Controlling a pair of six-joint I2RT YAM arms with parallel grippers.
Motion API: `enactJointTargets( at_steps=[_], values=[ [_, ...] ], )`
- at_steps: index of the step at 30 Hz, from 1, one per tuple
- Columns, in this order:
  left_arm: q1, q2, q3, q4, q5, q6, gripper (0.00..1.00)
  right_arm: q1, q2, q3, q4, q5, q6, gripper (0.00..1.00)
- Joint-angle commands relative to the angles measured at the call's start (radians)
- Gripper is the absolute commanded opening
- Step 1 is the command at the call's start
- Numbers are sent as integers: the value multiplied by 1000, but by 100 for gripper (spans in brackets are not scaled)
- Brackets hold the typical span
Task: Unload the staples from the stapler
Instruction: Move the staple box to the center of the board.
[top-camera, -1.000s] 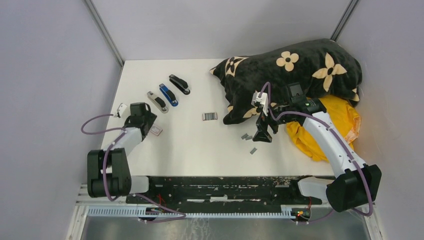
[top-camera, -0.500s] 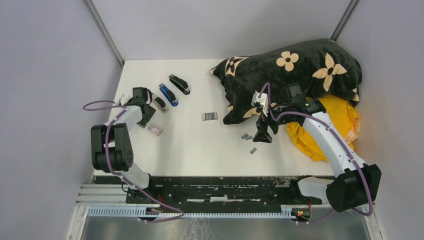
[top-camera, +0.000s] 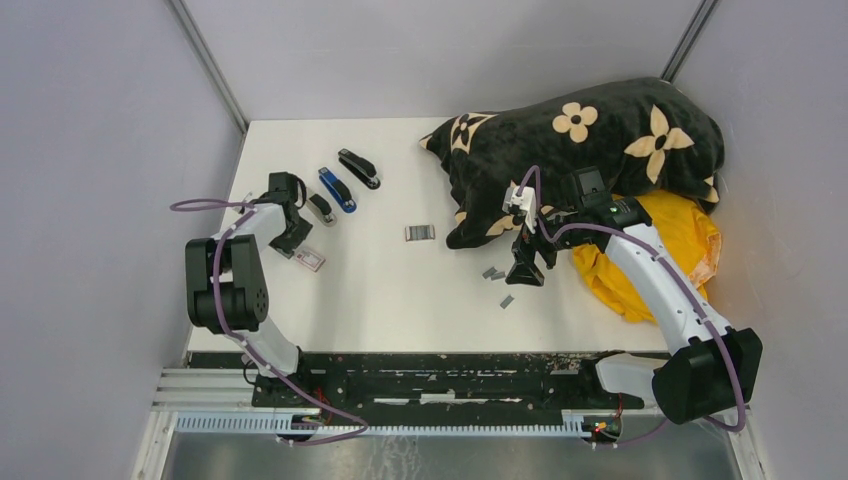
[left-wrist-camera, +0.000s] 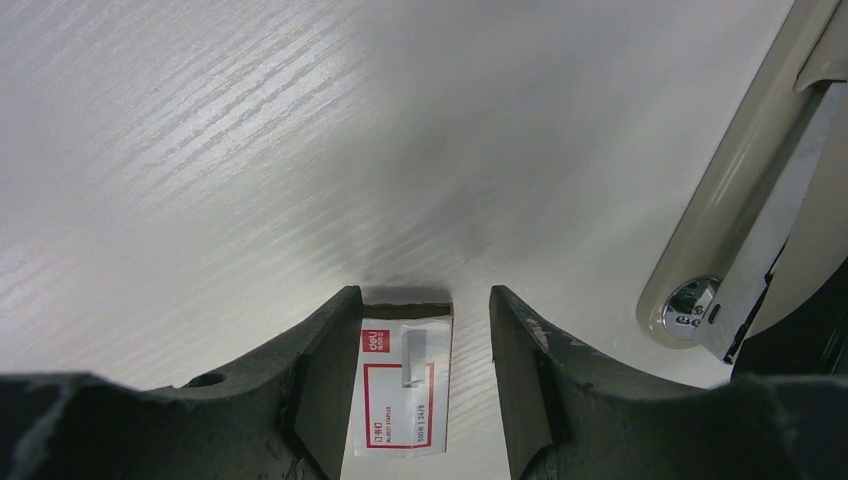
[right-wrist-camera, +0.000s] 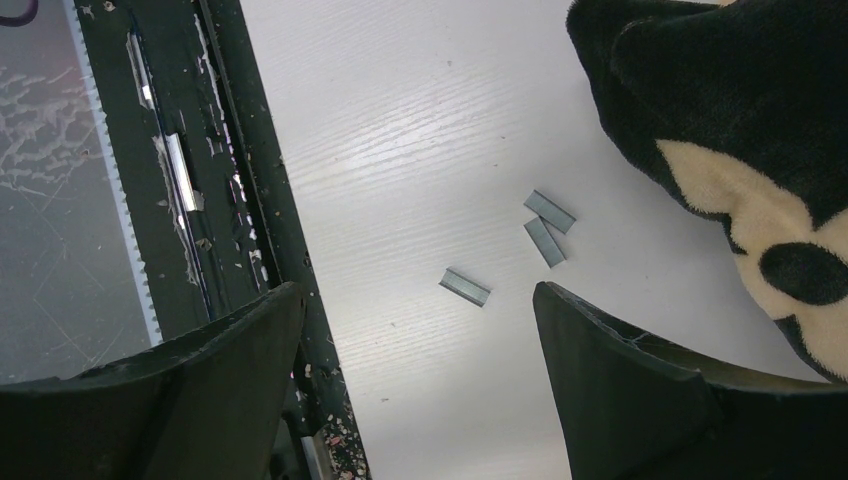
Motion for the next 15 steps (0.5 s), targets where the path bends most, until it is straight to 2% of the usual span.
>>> enactJointTargets(
  at_steps=[1, 15],
  values=[
    [6, 1, 6, 13, 10, 11, 57, 3, -29, -1, 26, -8, 0, 92],
    [4, -23, -63, 42, 87, -9, 58, 3, -36, -2, 26, -13, -4, 91]
  ],
)
